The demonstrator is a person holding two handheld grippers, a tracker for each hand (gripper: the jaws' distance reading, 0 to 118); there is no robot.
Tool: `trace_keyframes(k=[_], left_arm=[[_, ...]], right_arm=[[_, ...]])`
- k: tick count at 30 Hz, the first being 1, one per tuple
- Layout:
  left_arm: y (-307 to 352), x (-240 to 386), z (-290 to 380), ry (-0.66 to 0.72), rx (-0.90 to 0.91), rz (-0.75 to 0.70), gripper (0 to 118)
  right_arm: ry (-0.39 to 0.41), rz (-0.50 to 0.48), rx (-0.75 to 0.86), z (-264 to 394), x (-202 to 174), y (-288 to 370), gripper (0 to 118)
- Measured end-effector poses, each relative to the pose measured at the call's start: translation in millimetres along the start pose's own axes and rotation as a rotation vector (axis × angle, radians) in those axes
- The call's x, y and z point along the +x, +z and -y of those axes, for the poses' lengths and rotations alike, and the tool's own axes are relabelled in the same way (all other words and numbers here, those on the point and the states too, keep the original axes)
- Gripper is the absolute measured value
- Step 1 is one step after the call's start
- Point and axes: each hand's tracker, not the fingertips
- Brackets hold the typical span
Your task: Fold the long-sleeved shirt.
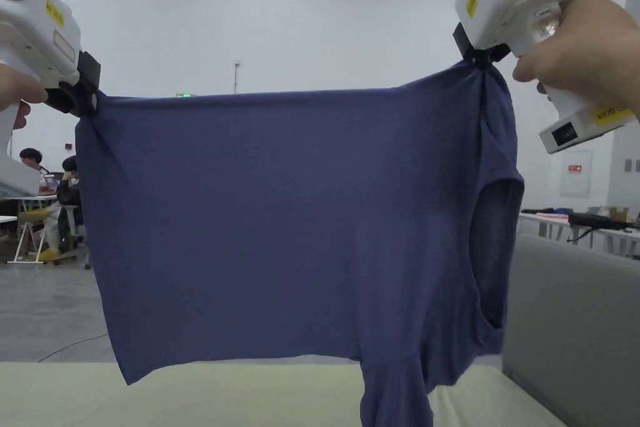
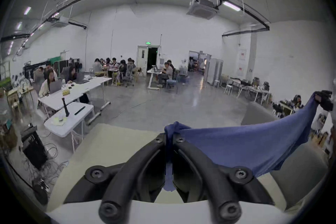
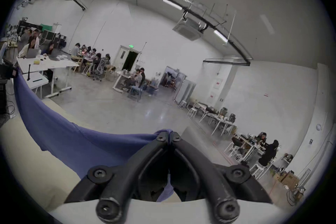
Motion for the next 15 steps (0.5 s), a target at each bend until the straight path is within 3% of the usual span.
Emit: trace_keyframes(k=[3, 7, 13, 15], left_arm=[[-36.8, -9.8, 42.9, -0.013, -0.119, 0.009, 0], [-102.4, -18.7, 146.5, -0.033, -0.337, 0.012, 0], [-187.6, -43.7, 362.0, 0.034, -0.709, -0.043, 0], [-197.3, -54.8, 412.6, 0.016, -0.815, -0.050, 0]], right_arm=[[0.003, -0.050, -0.125, 57.1, -25.8, -49.9, 0], [-0.030, -0.186, -0.318, 184.9, -90.2, -113.4, 0], [0.039, -0.354, -0.614, 416.4, -218.1, -157.1, 0], [0.065, -0.402, -0.695, 468.5, -243.8, -155.2, 0]])
